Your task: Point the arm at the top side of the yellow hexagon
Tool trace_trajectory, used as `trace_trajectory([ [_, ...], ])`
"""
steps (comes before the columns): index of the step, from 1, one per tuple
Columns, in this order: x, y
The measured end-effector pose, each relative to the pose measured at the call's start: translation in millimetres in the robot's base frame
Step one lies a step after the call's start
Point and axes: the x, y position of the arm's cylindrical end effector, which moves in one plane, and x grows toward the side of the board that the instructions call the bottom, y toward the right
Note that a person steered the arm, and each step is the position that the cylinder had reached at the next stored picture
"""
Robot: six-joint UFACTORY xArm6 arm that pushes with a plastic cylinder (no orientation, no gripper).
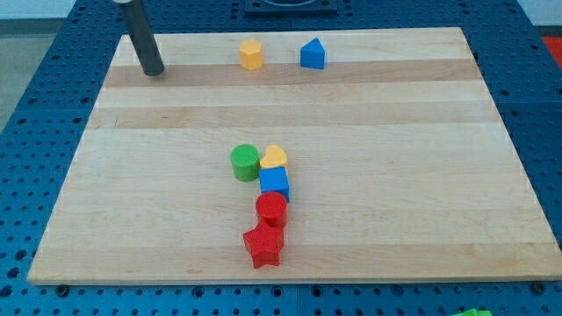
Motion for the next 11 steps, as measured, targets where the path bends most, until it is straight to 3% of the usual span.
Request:
trace_trajectory([
  [8,-51,9],
  [9,-58,20],
  [11,-63,98],
])
